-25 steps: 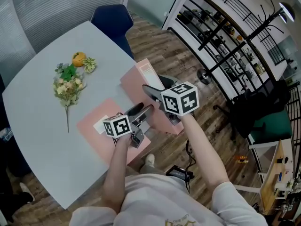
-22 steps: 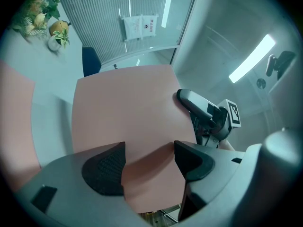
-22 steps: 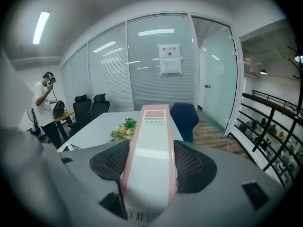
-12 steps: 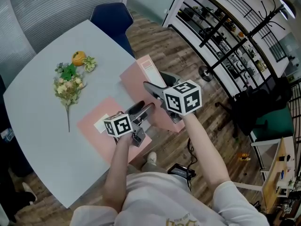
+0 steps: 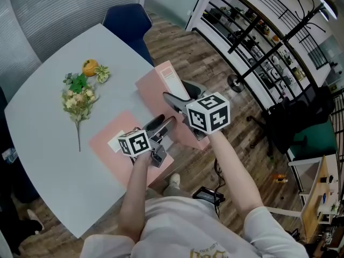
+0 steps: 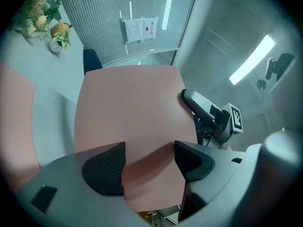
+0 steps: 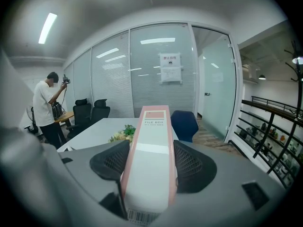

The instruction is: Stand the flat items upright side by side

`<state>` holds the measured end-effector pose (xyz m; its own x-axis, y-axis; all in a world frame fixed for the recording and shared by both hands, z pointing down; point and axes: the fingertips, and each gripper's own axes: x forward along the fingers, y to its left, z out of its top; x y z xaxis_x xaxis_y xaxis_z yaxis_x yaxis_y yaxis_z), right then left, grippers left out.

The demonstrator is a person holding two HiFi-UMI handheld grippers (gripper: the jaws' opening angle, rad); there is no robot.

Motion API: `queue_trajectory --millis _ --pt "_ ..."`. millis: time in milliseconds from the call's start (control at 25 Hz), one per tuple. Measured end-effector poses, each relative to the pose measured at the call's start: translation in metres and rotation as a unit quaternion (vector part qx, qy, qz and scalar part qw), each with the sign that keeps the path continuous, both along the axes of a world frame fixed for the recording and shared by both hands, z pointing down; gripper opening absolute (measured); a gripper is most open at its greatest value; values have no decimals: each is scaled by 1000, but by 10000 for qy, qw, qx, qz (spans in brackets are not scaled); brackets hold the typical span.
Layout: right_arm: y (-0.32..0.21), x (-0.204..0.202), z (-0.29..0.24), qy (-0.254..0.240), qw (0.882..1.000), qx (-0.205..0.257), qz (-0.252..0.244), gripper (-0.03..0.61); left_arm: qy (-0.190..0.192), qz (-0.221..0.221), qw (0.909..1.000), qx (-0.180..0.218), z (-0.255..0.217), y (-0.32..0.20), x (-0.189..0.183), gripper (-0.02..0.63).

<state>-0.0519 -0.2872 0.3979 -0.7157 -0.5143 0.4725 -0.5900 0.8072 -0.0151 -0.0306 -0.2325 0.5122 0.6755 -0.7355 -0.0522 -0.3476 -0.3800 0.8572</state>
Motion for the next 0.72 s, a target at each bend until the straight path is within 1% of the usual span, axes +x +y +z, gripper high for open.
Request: queue_trajectory --millis 320,520,720 --pt "3 -3 -5 -61 9996 262 -59 305 81 -21 10000 -38 0 0 -2 318" --pt "7 -1 -12 -211 9983 537 -89 305 137 -42 9999 -18 0 1 -3 318" --pt "11 4 -16 -365 9965 749 -99 305 88 -110 9999 8 -1 0 -4 318"
